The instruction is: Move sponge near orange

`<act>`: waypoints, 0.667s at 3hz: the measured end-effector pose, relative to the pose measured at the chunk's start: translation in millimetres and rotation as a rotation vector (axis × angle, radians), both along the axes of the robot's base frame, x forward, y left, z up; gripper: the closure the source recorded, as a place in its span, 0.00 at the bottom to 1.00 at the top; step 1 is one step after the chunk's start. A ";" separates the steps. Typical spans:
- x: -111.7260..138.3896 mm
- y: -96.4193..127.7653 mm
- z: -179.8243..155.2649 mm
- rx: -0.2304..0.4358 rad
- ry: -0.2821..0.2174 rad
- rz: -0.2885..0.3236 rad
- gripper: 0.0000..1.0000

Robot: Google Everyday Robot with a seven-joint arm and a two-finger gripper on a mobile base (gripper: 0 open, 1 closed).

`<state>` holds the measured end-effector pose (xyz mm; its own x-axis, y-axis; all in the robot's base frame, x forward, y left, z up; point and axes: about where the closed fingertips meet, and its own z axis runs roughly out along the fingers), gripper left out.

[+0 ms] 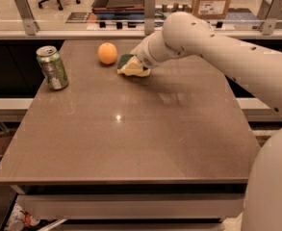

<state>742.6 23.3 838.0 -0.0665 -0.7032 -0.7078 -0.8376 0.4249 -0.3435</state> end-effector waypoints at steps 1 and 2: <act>-0.6 1.7 -1.4 -0.001 0.003 0.003 0.82; -0.8 3.4 -2.3 -0.001 0.004 0.006 0.59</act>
Offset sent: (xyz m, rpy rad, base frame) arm -0.0005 0.0012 -0.0015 -0.0011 0.0031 0.0026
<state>741.8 26.7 835.7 -0.0652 -0.7042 -0.7070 -0.8412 0.4199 -0.3407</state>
